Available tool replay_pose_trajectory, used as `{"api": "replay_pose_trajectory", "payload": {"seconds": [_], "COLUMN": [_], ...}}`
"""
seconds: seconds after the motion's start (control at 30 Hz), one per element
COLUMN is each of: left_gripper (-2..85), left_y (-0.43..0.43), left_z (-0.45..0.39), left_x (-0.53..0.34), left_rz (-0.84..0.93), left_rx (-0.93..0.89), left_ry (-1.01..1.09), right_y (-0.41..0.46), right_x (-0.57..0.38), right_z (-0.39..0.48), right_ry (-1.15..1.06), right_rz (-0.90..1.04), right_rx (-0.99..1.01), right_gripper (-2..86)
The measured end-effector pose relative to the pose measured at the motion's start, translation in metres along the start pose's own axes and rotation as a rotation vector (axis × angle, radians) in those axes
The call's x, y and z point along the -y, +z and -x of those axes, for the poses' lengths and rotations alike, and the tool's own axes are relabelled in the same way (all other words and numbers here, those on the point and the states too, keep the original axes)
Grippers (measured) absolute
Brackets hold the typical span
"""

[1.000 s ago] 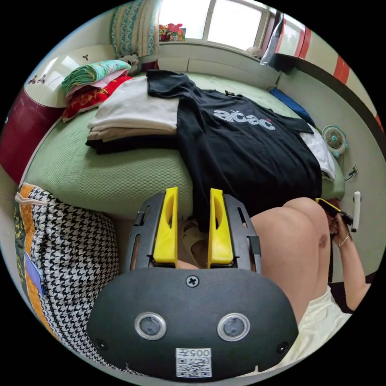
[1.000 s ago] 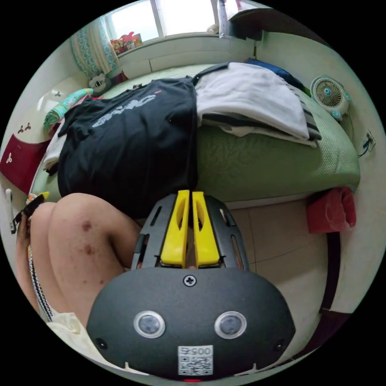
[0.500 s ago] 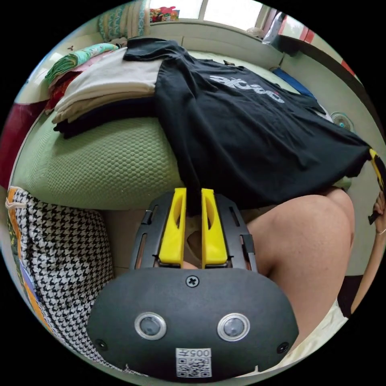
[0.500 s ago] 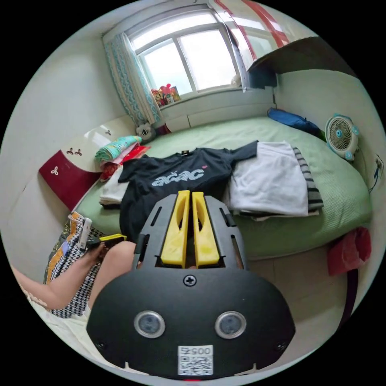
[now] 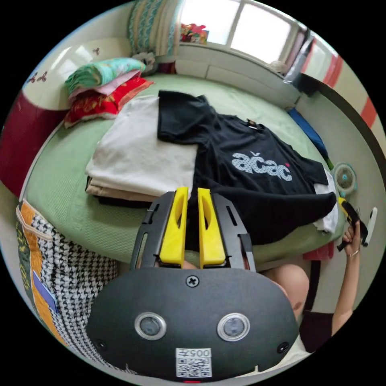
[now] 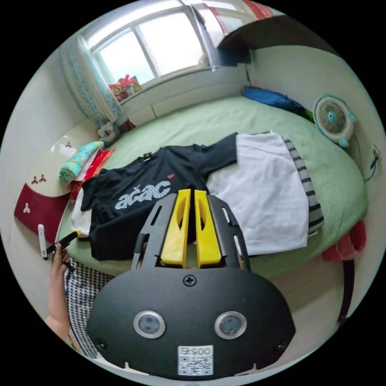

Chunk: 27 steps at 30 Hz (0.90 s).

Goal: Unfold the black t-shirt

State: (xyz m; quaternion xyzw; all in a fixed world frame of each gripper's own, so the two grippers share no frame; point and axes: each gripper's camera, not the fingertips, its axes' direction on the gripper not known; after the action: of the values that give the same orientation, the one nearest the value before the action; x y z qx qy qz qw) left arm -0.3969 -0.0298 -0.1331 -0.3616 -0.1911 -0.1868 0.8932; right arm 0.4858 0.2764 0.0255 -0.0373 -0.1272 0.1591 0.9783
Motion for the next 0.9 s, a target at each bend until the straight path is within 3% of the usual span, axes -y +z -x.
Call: {"api": "replay_pose_trajectory", "payload": {"seconds": [0.23,0.5,0.6,0.73,0.9], "left_gripper": [10.3,12.5,13.1,13.4,13.1], "left_y": [0.0,0.008,0.004,-0.001,0.0], "left_z": [0.017,0.022,0.022,0.024,0.029], "left_x": [-0.067,-0.094,-0.1,-0.108,-0.113], "left_rz": [-0.031,-0.024,-0.025,-0.025,-0.041], "left_rx": [-0.036,-0.067,-0.059,-0.015,0.011], "left_ry": [0.131,0.114,0.125,0.152,0.155], "right_y": [-0.02,0.0,0.018,0.028,-0.018], "right_x": [-0.053,-0.062,-0.05,-0.046,-0.076], "right_z": [-0.028,-0.003,0.002,0.006,0.014], "right_ry": [-0.16,-0.26,-0.24,-0.18,-0.179], "right_rz": [-0.005,0.016,0.044,0.063,-0.052], "right_rx": [0.067,-0.02,-0.051,-0.145,-0.045], "right_gripper": [10.0,10.0,9.0,0.0,-1.5]}}
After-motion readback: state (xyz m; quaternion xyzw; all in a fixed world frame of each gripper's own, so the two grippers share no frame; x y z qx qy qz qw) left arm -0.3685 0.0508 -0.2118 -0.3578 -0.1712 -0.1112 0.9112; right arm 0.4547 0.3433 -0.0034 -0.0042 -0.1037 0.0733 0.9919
